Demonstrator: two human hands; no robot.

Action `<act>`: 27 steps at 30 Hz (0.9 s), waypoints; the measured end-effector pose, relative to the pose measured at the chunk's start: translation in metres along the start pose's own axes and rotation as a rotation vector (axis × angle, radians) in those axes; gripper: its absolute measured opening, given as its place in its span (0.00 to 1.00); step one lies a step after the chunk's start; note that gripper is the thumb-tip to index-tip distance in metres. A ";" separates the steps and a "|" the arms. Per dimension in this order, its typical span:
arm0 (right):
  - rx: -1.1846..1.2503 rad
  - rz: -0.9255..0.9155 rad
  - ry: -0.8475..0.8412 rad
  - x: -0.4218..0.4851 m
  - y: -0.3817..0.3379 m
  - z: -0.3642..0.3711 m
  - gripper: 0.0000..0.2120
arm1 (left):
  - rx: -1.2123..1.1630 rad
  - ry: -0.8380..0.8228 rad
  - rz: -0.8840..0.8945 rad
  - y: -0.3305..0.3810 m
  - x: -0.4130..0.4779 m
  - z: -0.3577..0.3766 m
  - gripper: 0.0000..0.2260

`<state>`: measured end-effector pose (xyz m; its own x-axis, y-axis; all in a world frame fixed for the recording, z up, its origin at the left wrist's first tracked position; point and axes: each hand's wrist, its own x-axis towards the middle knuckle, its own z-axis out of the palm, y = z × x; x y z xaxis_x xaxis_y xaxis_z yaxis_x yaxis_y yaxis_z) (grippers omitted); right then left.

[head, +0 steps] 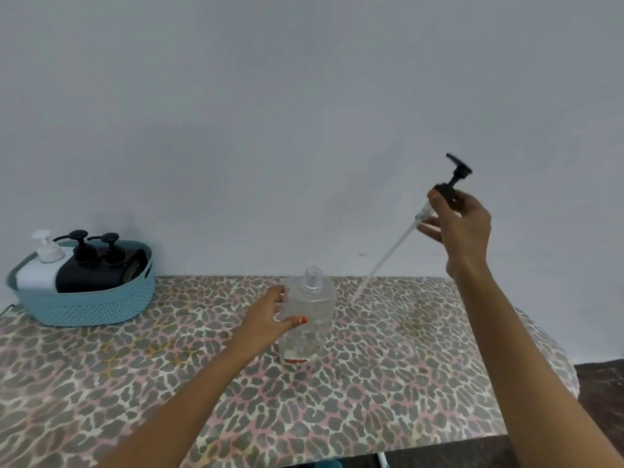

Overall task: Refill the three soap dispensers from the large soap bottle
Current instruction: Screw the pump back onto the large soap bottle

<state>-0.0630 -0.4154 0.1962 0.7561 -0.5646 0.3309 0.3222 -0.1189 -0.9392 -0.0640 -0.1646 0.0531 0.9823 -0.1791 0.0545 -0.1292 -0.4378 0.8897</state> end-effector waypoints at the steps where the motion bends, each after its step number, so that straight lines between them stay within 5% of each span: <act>1: 0.023 -0.034 -0.007 -0.003 -0.016 0.008 0.18 | -0.005 -0.001 0.002 0.000 0.000 0.000 0.28; 9: 0.017 -0.227 -0.088 -0.022 -0.057 0.057 0.18 | -0.025 -0.029 0.016 -0.001 0.000 -0.002 0.27; 27: -0.271 -0.186 -0.459 -0.090 0.055 0.080 0.16 | -0.026 0.008 0.029 -0.007 0.007 0.002 0.28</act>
<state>-0.0680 -0.3054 0.1225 0.8901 -0.1081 0.4427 0.3621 -0.4220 -0.8311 -0.0569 -0.1642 0.0468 0.9793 -0.1845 0.0835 -0.1539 -0.4097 0.8991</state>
